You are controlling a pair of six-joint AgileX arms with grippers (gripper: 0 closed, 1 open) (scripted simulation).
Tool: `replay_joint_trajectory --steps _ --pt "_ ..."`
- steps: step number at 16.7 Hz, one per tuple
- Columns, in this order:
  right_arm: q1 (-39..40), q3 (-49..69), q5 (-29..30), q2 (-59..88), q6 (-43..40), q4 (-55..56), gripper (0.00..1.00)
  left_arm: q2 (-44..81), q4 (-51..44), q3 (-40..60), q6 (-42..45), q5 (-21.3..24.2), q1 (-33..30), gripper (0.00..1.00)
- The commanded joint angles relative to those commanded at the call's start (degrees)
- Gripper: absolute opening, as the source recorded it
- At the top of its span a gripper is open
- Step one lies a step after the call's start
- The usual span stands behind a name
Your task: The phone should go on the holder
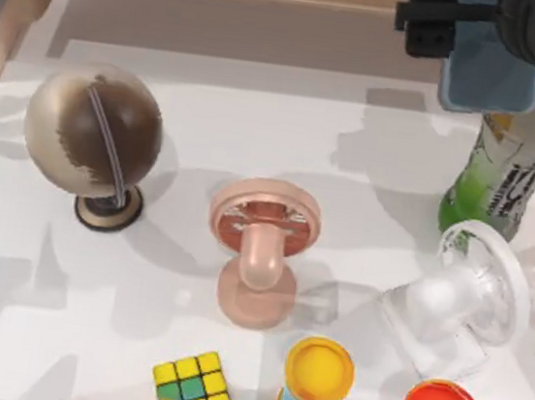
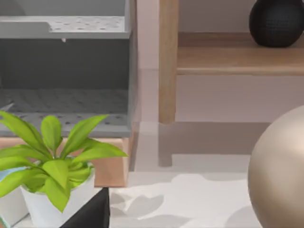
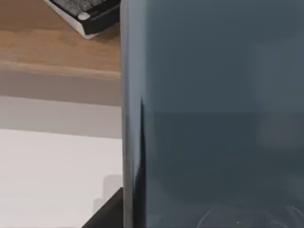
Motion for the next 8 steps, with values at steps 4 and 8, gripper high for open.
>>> replay_joint_trajectory --steps 4,8 --pt "-1.7 -17.8 7.1 -13.1 2.8 9.7 0.00 0.0 0.0 0.0 0.0 0.0 0.0 1.00" --pt "-4.1 -34.4 13.2 -22.8 5.4 18.3 0.00 0.0 0.0 0.0 0.0 0.0 0.0 1.00"
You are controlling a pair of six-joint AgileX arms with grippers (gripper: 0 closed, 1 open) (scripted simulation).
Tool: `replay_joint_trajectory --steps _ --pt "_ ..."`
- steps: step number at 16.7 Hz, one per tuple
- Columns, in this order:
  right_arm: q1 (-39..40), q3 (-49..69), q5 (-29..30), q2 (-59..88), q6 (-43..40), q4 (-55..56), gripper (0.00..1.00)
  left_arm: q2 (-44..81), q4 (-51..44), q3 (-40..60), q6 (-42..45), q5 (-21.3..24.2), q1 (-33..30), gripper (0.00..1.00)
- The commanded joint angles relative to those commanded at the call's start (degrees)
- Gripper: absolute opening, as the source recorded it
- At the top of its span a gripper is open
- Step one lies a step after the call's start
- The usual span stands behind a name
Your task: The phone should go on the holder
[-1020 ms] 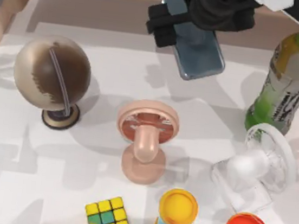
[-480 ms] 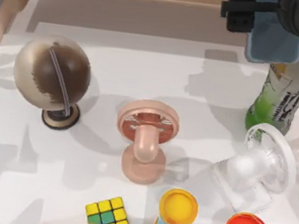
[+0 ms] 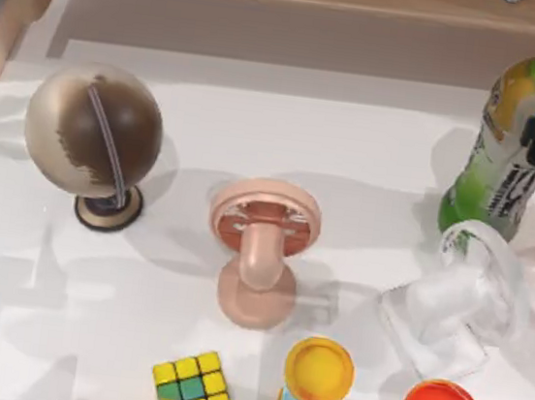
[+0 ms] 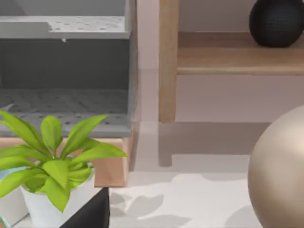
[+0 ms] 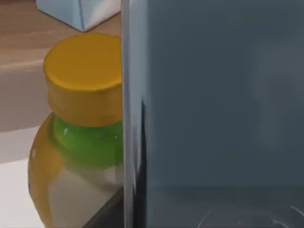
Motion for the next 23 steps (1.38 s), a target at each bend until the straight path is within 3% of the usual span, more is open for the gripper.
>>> replay_joint_trajectory --steps 5,9,16,23 --pt "-2.8 -15.2 5.4 -7.4 2.5 7.7 0.00 0.0 0.0 0.0 0.0 0.0 0.0 1.00" --pt "-3.8 -20.3 7.1 -9.6 3.4 10.3 0.00 0.0 0.0 0.0 0.0 0.0 0.0 1.00" --pt "-4.0 -20.1 6.8 -9.3 3.3 11.0 0.00 0.0 0.0 0.0 0.0 0.0 0.0 1.00" --pt "-11.0 -20.6 1.4 -2.6 -1.2 22.1 0.00 0.0 0.0 0.0 0.0 0.0 0.0 1.00"
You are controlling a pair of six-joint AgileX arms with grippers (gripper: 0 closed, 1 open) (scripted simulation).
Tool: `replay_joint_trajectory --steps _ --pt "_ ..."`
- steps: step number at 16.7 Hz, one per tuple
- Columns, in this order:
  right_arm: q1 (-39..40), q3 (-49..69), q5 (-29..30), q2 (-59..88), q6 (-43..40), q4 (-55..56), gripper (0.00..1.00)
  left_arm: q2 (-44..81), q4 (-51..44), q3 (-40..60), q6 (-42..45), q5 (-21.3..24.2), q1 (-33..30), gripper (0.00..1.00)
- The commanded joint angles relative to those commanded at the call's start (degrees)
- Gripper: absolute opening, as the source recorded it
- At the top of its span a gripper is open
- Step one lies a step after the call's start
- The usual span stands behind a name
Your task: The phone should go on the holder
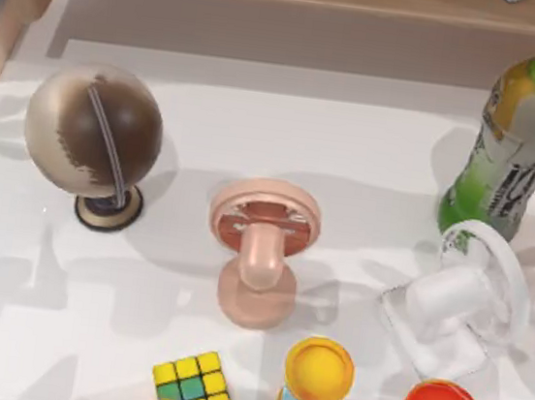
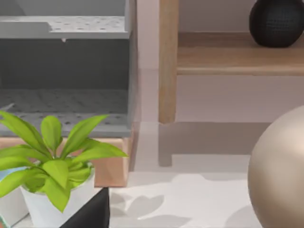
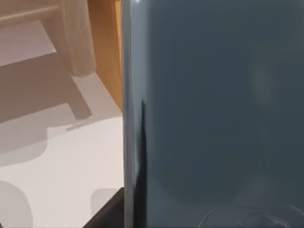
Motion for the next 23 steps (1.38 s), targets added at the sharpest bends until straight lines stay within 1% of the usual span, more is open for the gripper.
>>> replay_joint_trajectory --steps 4,9,22,23 --pt "-2.9 -0.4 -2.9 4.2 -2.2 4.9 0.00 0.0 0.0 0.0 0.0 0.0 0.0 1.00" --pt "-3.2 -0.4 -3.2 4.6 -2.4 5.4 0.00 0.0 0.0 0.0 0.0 0.0 0.0 1.00" --pt "-3.2 -0.4 -3.2 4.6 -2.4 5.4 0.98 0.0 0.0 0.0 0.0 0.0 0.0 1.00" --pt "-3.2 -0.4 -3.2 4.6 -2.4 5.4 1.00 0.0 0.0 0.0 0.0 0.0 0.0 1.00"
